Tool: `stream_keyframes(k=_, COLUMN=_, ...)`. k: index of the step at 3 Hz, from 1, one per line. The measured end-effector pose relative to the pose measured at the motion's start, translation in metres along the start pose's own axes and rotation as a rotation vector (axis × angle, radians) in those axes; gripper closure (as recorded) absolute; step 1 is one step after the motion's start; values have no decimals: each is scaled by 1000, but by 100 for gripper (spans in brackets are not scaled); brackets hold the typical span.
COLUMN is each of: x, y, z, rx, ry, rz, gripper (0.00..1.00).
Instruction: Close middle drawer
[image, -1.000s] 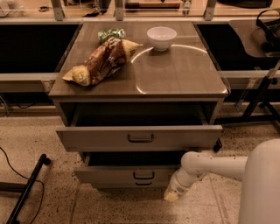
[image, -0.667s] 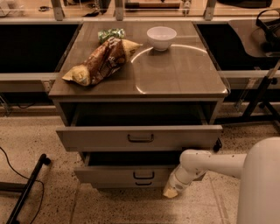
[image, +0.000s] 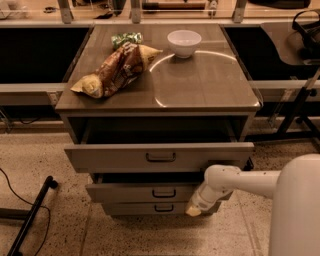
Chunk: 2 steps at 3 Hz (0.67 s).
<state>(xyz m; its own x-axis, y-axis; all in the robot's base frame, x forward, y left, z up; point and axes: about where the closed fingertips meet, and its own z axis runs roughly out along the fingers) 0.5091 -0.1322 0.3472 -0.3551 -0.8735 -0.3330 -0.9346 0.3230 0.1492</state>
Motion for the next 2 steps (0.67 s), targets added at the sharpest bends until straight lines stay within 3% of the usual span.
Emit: stream_keyframes(k=2, x=-23, y=-35, z=-26, rx=87, ry=-38, rz=1, gripper=100)
